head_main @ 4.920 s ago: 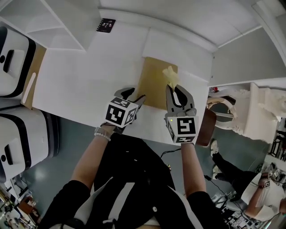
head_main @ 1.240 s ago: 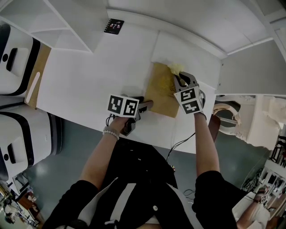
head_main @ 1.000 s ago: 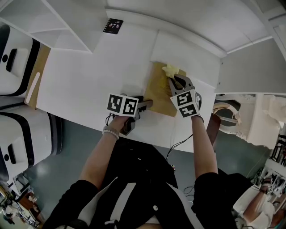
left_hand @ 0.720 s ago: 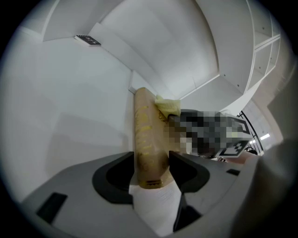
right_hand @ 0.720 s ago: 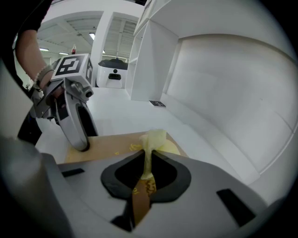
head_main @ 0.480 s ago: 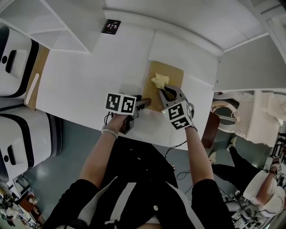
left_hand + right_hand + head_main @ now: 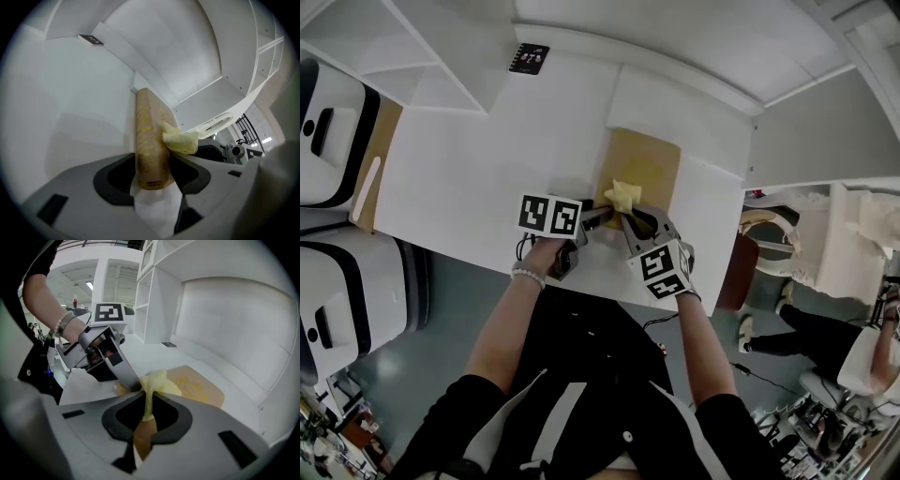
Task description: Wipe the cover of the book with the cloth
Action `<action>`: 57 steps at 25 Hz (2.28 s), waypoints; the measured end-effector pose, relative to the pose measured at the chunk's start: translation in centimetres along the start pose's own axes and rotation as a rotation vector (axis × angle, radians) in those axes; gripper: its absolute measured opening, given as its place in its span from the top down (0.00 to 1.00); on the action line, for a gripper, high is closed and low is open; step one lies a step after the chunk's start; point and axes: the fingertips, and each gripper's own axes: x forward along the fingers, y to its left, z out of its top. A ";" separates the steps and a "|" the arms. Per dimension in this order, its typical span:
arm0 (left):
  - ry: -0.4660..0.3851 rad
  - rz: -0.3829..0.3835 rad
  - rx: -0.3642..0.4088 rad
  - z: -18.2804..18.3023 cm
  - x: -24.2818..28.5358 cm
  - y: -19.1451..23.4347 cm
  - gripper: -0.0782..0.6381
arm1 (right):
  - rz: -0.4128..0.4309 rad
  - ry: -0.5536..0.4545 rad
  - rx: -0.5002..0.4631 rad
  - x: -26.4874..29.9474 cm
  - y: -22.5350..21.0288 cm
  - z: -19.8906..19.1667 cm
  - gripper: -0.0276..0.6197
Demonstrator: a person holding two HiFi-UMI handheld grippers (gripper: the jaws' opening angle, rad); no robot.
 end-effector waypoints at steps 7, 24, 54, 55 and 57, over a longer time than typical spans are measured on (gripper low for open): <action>-0.003 -0.004 -0.001 0.0 0.0 0.0 0.57 | 0.045 -0.001 0.099 -1.1 1.8 -0.6 0.90; 0.001 -0.018 -0.009 0.0 0.1 0.0 0.57 | -0.200 -0.040 0.126 -2.0 -12.0 1.6 0.90; 0.007 -0.024 -0.021 0.0 0.1 -0.1 0.58 | -0.023 0.109 -0.137 -0.1 -5.3 -1.5 0.90; 0.007 -0.024 -0.022 -0.1 0.1 -0.1 0.58 | -0.012 0.108 -0.143 -0.3 -4.7 -1.6 0.90; 0.006 -0.025 -0.023 0.0 0.1 -0.1 0.58 | 0.013 0.107 -0.159 -0.8 -3.5 -1.9 0.90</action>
